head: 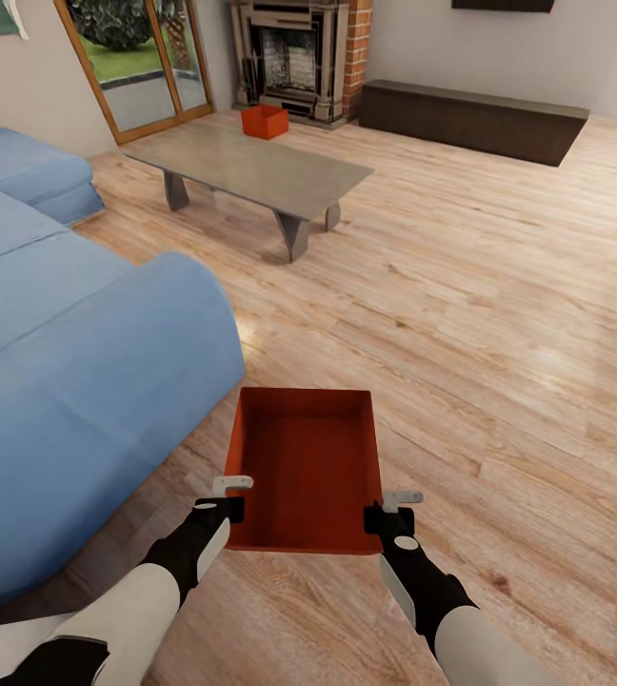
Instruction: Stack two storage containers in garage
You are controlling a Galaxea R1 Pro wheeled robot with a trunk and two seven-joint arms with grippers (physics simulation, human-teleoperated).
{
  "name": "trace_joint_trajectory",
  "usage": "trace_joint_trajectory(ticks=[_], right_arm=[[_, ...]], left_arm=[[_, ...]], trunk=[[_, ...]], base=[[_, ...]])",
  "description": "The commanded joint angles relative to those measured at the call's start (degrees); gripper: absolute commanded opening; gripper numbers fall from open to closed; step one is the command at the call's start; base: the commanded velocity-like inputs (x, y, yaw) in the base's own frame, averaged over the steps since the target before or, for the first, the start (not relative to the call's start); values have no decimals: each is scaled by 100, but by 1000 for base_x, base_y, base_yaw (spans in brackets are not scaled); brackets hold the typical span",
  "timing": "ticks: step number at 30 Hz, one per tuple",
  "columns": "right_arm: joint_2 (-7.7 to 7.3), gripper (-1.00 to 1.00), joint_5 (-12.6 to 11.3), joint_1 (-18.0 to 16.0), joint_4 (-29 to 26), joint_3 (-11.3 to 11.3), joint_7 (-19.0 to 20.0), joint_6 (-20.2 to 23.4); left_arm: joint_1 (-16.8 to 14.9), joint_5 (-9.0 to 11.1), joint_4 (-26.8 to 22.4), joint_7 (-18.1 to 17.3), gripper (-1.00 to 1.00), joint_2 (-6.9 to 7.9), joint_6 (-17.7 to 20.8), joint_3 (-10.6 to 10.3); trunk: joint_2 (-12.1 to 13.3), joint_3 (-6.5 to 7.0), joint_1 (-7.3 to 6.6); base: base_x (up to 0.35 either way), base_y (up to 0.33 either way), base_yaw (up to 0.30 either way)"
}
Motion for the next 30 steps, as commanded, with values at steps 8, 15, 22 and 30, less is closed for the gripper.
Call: trace_joint_trajectory(ticks=[8,15,22,30], right_arm=[[3,-100,63,-7,-64,-49,-47,5],[2,-100,63,-7,-65,-43,-50,-3],[4,-100,63,-7,-65,-41,-45,0],[4,-100,63,-7,-65,-50,-46,45]], left_arm=[[4,0,3,479,-100,43,55,-24],[4,0,3,479,-100,43,57,-24],[4,0,2,480,-100,43,54,-24],[4,0,2,482,-100,43,60,-24]], trunk=[[321,141,-177],[602,267,-330],[882,392,-484],[1203,536,-660]], base=[[0,0,0],[0,0,0],[0,0,0],[0,0,0]])
